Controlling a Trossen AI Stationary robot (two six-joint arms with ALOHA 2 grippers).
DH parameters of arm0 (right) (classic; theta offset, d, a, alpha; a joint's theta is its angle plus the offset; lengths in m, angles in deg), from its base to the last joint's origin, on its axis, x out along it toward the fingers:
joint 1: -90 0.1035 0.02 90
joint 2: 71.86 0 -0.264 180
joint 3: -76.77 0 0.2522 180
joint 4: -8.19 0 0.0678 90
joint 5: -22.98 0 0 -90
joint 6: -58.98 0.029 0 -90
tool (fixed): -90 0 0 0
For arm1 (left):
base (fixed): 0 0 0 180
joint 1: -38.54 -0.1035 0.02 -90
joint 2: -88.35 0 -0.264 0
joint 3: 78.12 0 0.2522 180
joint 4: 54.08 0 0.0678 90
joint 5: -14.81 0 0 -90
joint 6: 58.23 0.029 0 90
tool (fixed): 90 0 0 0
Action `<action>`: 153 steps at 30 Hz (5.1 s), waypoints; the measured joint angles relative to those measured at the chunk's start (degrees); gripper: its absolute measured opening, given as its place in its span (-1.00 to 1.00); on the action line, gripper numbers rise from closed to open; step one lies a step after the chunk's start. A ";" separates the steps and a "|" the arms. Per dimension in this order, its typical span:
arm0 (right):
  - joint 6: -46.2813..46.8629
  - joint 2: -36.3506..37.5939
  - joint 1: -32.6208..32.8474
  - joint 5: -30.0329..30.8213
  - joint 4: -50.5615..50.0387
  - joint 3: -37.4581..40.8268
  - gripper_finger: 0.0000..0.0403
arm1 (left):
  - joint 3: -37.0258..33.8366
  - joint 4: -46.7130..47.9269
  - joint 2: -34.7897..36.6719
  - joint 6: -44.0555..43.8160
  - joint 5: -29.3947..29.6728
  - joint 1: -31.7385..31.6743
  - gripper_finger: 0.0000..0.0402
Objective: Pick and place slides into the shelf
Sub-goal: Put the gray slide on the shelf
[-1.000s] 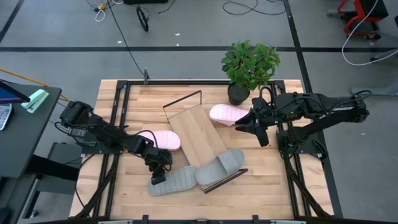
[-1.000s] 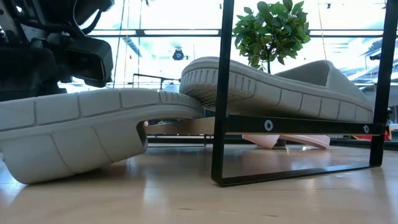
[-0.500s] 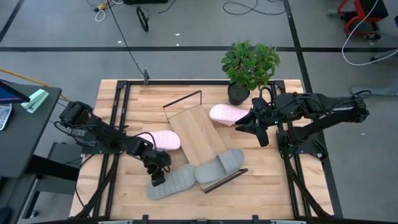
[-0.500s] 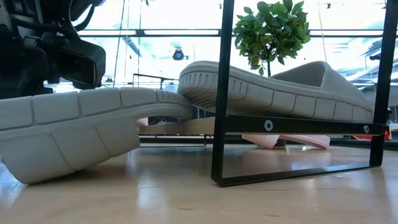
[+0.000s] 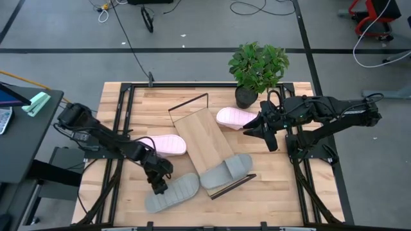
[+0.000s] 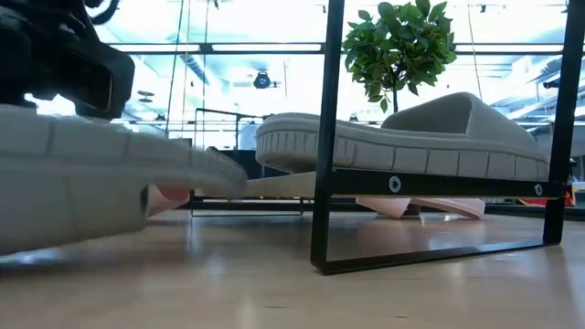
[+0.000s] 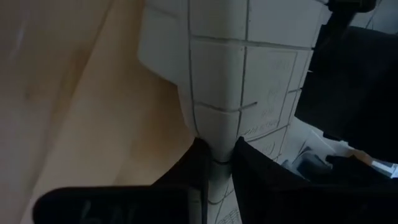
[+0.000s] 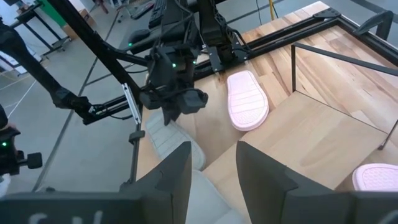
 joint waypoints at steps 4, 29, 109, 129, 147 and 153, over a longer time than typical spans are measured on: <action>-0.04 0.00 0.00 0.01 0.02 0.00 -0.35 | 0.00 -0.02 2.34 -2.99 0.57 1.67 -0.76; -1.32 0.00 0.00 -0.01 0.22 0.00 -0.35 | 54.14 82.14 1.28 6.19 53.73 3.56 -0.77; 57.65 7.02 5.60 25.89 67.30 30.69 -0.37 | 74.41 71.58 -21.59 68.94 115.97 -8.77 -0.78; -16.41 7.44 7.75 13.45 47.92 19.88 -0.37 | 70.44 72.34 -21.65 64.87 115.86 -8.59 -0.78; 43.20 3.35 2.85 22.87 -1.62 4.12 -0.40 | 70.44 72.34 -21.63 64.81 114.63 -8.68 -0.78; 51.49 5.19 3.06 22.64 38.65 20.01 -0.39 | 70.44 72.34 -21.63 64.81 114.63 -8.68 -0.79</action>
